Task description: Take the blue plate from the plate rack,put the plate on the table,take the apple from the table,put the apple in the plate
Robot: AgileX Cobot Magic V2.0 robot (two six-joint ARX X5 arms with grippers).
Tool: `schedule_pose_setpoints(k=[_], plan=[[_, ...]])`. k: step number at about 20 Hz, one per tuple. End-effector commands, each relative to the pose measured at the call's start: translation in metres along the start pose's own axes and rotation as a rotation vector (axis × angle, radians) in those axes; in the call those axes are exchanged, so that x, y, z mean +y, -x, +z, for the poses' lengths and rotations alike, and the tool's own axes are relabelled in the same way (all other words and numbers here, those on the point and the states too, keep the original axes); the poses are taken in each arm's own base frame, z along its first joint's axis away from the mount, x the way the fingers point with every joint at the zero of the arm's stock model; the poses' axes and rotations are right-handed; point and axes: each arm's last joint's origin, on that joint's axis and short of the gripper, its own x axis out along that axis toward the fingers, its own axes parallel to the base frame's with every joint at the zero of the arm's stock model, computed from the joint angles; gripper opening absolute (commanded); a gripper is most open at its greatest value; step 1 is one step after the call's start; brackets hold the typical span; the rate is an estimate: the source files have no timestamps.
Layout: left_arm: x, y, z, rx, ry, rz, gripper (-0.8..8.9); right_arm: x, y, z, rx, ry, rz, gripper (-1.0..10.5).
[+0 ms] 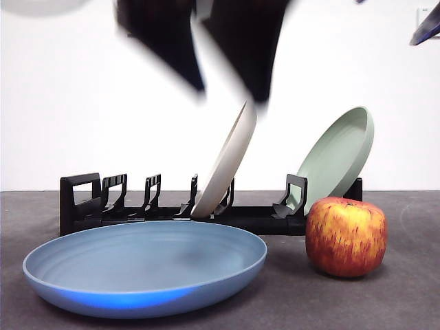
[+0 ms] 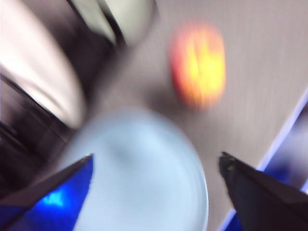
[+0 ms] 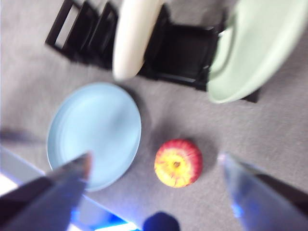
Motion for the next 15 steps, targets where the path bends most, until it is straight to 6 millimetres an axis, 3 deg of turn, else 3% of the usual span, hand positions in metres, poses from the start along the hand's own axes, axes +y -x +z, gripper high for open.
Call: schedule_pose_setpoints(k=[1,4,8,12,15], plan=[[0.026,0.049,0.012,-0.130,0.085,0.053,4.36,0.013,-0.014,0.000,0.052,0.062,-0.053,5.5],[0.065,0.115,0.012,-0.298,0.199,0.187,4.36,0.029,-0.044,0.000,0.146,0.092,-0.093,5.4],[0.105,0.180,-0.014,-0.443,0.331,0.292,4.36,0.037,-0.093,-0.003,0.286,0.134,-0.183,5.4],[0.126,0.220,-0.051,-0.525,0.418,0.369,4.36,0.031,-0.135,-0.009,0.374,0.143,-0.246,5.4],[0.133,0.234,-0.071,-0.550,0.466,0.356,4.36,0.025,-0.159,-0.020,0.430,0.140,-0.257,5.4]])
